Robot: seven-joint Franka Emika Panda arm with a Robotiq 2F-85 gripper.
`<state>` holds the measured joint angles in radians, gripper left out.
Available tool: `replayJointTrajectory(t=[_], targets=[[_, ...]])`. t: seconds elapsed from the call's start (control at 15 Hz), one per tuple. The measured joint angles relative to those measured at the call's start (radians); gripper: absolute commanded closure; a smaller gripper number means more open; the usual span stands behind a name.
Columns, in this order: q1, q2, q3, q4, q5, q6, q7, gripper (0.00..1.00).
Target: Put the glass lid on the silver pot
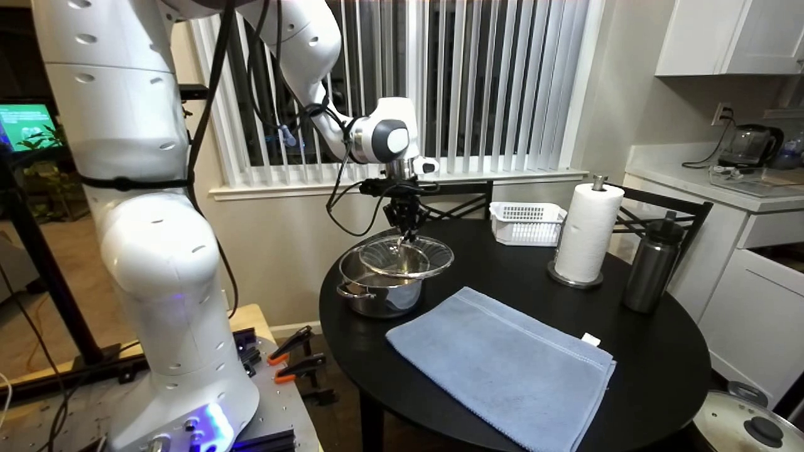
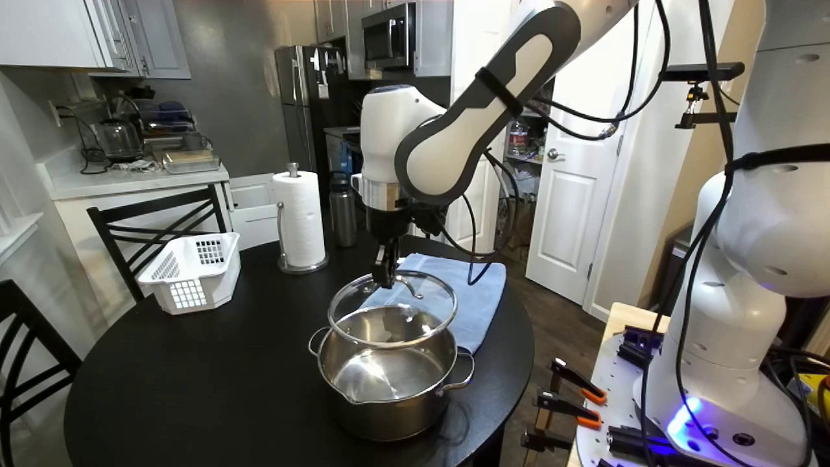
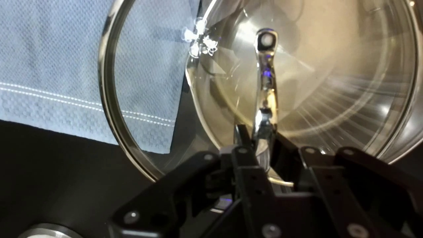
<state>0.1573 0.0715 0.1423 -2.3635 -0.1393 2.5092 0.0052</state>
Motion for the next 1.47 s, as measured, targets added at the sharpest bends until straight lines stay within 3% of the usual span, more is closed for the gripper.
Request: replayJointTrajectory(t=[0.8,1.47], targets=[[0.104,0.052,0.032,-0.048,-0.084,0.093,0.176,0.96],[0.107,0.048,0.03,-0.057,-0.098,0.11,0.197,0.96]])
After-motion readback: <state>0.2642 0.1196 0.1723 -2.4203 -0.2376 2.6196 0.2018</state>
